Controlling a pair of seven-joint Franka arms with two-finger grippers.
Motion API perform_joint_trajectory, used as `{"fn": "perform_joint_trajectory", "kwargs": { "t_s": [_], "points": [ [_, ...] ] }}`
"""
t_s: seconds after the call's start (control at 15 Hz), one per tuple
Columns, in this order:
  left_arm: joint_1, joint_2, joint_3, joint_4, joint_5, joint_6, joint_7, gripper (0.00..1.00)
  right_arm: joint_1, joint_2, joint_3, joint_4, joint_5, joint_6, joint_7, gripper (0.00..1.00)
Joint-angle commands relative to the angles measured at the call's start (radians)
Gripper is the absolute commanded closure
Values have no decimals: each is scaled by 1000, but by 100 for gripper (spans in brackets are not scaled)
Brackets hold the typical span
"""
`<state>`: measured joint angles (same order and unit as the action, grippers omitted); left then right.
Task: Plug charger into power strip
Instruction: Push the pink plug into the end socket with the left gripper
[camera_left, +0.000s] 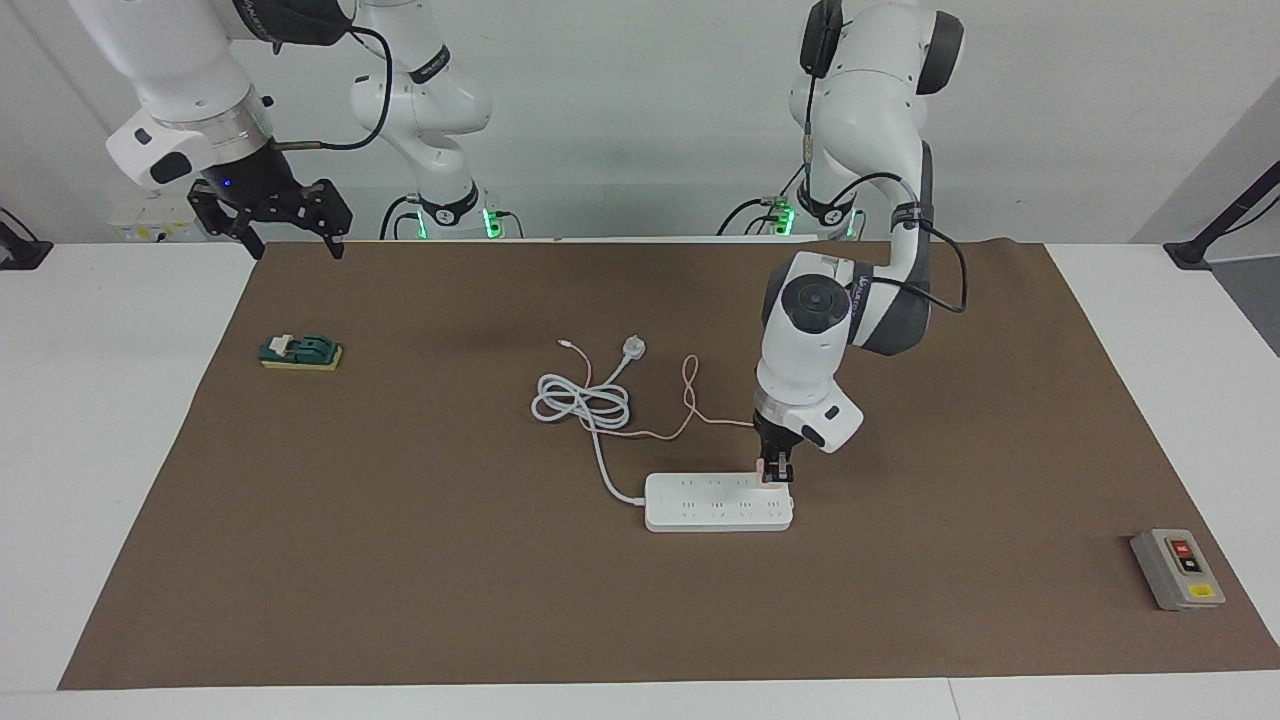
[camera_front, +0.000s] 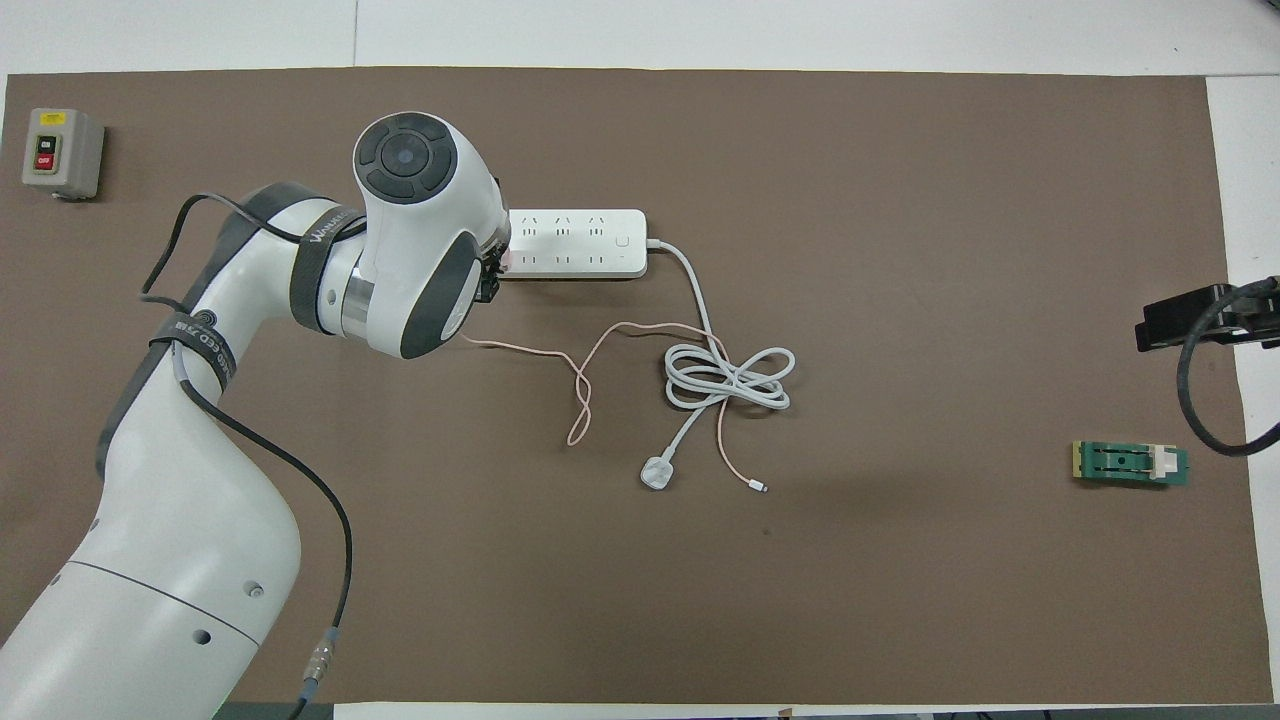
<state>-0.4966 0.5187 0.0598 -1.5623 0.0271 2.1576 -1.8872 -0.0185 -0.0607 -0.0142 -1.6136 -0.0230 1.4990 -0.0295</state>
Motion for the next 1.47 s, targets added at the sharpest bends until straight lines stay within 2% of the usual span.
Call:
{"fn": "perform_joint_trajectory", "kwargs": {
  "t_s": [0.0,0.67,1.07,1.2,1.27,1.4],
  "points": [
    [4,7,-5,-79,-13,30,37,100,-15,-19,11,-19,-15,3,-16,0],
    [76,17,-29,-41,-42,-25,232,100,-15,-19,11,-19,-15,3,-20,0],
    [67,17,-24,-38,-36,-15,240,100,-15,-19,11,-19,-15,3,-18,0],
    [70,52,-26,25,-39,-82,240,100,-15,-19,11,-20,-15,3,-18,0],
    [70,113,-26,98,-39,-132,240,100,-15,-19,11,-19,-15,3,-18,0],
    [70,123,-26,131,-42,-151,240,100,-15,-19,11,-19,-15,3,-18,0]
  ]
}}
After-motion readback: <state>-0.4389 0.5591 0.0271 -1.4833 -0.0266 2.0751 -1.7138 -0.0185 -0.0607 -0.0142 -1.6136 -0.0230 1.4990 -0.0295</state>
